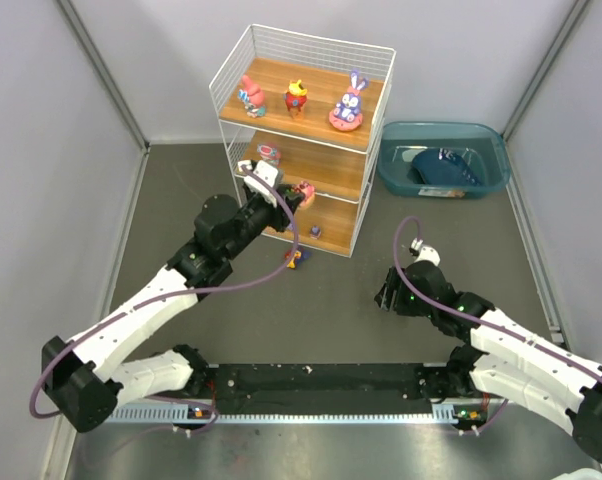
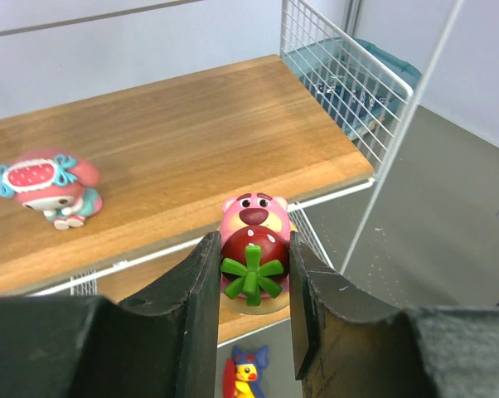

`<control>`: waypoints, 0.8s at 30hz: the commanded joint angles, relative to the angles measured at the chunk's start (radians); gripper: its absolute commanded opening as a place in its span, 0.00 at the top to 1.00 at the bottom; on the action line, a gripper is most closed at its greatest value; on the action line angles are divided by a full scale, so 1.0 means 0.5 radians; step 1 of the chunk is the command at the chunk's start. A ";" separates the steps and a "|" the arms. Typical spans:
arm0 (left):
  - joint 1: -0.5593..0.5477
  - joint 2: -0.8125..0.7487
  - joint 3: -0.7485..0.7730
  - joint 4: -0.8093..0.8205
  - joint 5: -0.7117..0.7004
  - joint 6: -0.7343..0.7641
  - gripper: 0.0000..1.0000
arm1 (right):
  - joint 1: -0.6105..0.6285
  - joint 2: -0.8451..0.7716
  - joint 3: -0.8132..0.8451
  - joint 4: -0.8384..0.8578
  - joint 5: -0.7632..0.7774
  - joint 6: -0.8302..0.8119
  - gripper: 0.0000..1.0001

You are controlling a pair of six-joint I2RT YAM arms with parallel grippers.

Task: Place and organize the plastic toys onto the shelf

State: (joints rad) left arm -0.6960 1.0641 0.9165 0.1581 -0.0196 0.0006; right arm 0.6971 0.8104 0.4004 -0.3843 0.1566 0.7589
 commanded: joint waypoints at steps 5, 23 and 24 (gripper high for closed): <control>0.202 0.188 0.275 0.242 0.303 0.023 1.00 | -0.023 -0.035 0.037 0.026 0.043 -0.039 0.38; 0.303 0.464 0.404 0.386 0.227 0.017 1.00 | -0.038 -0.062 0.037 -0.011 0.058 -0.054 0.38; 0.303 0.473 0.397 0.395 0.223 0.017 1.00 | -0.038 -0.062 0.037 -0.005 0.055 -0.048 0.38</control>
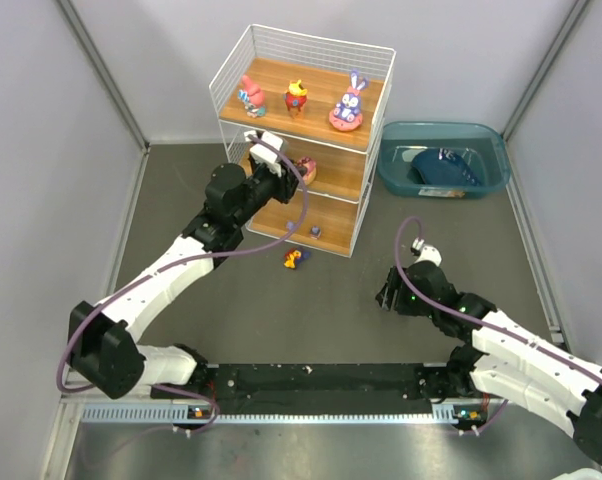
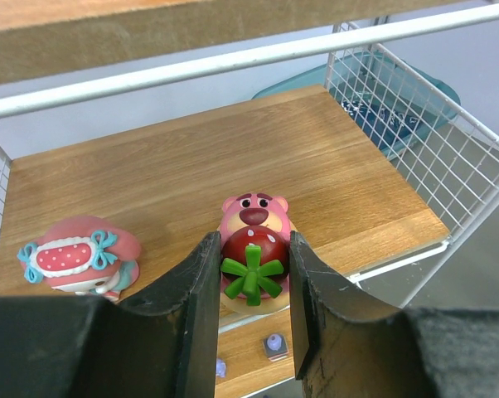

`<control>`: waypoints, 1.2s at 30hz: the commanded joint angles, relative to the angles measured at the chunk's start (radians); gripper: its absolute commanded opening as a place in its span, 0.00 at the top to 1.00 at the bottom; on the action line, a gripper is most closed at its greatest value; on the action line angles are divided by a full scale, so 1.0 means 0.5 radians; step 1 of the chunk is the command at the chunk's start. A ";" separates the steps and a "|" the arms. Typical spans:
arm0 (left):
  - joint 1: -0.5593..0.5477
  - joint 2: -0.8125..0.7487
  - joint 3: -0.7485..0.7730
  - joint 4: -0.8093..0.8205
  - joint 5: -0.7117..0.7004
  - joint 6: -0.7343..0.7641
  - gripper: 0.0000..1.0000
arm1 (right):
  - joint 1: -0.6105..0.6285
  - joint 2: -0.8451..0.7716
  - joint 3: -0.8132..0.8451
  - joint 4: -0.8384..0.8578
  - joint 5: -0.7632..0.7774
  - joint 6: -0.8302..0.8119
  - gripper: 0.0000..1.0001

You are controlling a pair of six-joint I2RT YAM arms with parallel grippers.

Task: Place and organize the plastic toys onto the shelf

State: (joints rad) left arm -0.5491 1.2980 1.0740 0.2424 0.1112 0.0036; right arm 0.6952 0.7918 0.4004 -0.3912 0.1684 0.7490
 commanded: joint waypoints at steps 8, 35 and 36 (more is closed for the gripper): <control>0.009 0.043 0.082 0.267 -0.090 0.020 1.00 | -0.041 -0.025 0.034 0.003 0.028 -0.019 0.38; 0.009 0.150 0.095 0.310 -0.106 0.036 0.97 | -0.044 -0.037 0.021 -0.028 0.031 -0.013 0.38; 0.009 0.153 0.095 0.310 -0.106 0.036 0.96 | -0.047 -0.037 0.021 -0.028 0.031 -0.016 0.38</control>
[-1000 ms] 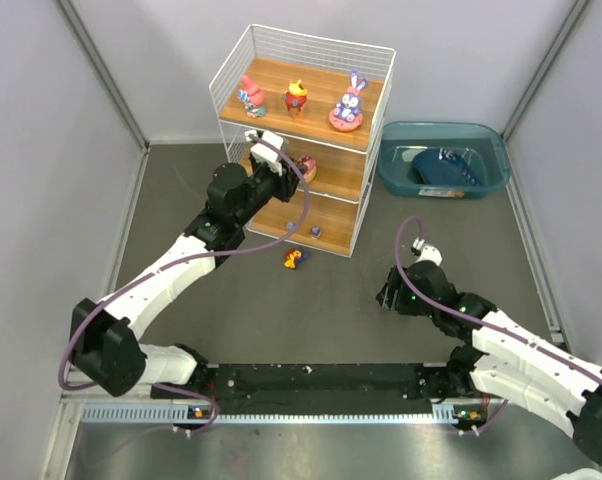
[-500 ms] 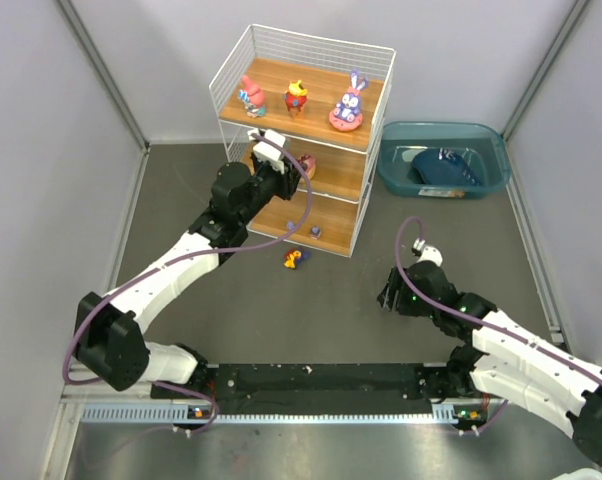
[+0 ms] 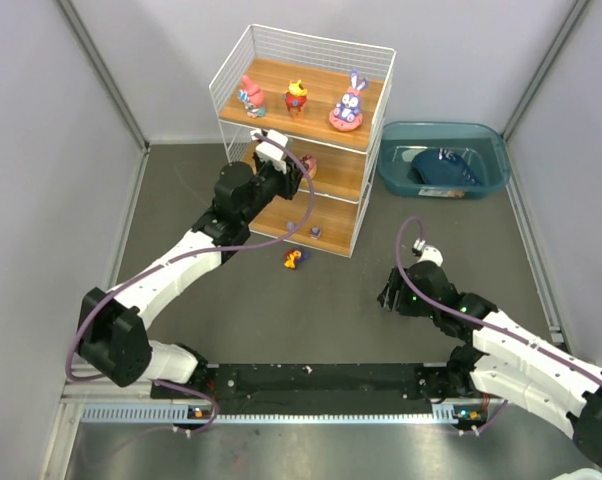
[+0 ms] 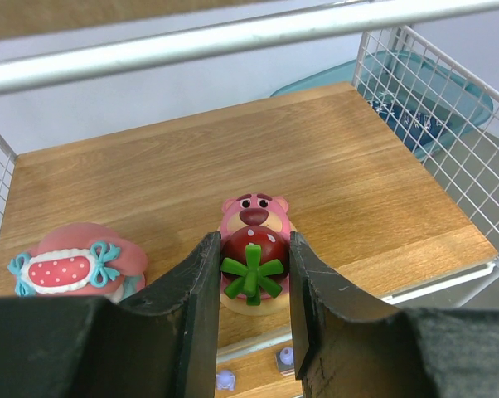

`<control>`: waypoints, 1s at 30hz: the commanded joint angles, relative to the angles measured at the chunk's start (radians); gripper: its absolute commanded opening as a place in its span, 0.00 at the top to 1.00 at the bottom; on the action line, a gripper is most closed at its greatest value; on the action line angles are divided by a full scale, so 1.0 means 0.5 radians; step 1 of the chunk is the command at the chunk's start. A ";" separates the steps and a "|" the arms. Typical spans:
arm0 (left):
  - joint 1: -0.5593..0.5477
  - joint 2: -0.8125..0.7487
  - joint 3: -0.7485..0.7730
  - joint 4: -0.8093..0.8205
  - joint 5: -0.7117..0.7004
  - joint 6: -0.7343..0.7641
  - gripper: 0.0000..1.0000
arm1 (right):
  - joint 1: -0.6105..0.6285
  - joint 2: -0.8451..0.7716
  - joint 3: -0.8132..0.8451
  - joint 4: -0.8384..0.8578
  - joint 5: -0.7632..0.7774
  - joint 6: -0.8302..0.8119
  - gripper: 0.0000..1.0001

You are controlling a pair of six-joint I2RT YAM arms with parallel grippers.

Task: Place and organize the plastic toys onto the shelf

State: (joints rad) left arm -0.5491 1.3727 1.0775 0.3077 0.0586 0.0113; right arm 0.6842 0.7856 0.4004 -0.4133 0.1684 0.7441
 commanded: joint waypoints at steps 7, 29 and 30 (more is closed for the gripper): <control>0.009 0.016 0.085 0.182 -0.004 0.027 0.87 | -0.025 -0.016 0.031 0.014 0.034 -0.012 0.38; 0.009 -0.024 0.051 0.213 -0.001 0.033 0.47 | -0.022 -0.019 0.021 0.011 0.025 -0.003 0.38; 0.009 -0.027 0.048 0.213 0.003 0.030 0.46 | -0.022 -0.025 0.021 0.011 0.028 -0.003 0.38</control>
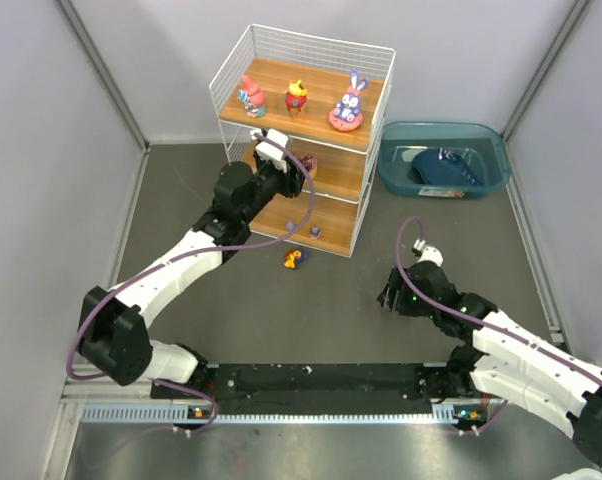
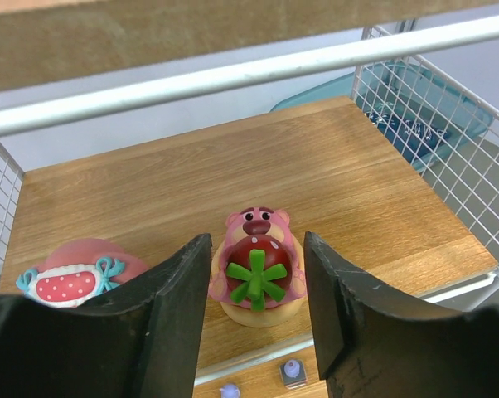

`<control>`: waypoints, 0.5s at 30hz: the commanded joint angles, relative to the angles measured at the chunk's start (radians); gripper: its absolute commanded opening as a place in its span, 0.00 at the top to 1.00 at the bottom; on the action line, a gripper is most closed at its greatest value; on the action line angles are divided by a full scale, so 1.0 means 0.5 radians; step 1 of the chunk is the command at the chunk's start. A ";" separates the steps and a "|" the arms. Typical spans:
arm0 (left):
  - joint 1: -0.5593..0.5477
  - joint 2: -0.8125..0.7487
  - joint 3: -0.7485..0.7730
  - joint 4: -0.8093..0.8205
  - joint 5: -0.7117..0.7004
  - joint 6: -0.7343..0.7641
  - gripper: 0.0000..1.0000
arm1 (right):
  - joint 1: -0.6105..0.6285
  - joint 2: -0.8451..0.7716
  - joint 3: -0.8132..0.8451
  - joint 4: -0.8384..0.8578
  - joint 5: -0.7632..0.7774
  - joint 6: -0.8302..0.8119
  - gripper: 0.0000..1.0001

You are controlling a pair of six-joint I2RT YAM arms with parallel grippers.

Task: Place and organize the plastic toys onto the shelf

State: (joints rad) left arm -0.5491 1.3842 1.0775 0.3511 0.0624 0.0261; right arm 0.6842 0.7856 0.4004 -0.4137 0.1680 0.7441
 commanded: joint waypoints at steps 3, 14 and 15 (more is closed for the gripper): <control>0.006 -0.056 0.048 0.129 0.004 -0.006 0.43 | -0.022 -0.028 0.018 0.011 0.026 0.000 0.38; -0.021 -0.323 -0.053 0.187 0.112 -0.031 0.37 | -0.025 -0.031 0.009 0.008 0.029 0.000 0.38; -0.025 -0.360 -0.075 0.187 0.111 -0.031 0.36 | -0.022 -0.031 0.009 0.011 0.032 0.000 0.38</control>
State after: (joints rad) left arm -0.5518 1.3128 1.0687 0.3614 0.0895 0.0219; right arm 0.6842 0.7853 0.4004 -0.4137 0.1684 0.7444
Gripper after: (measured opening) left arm 0.622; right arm 0.623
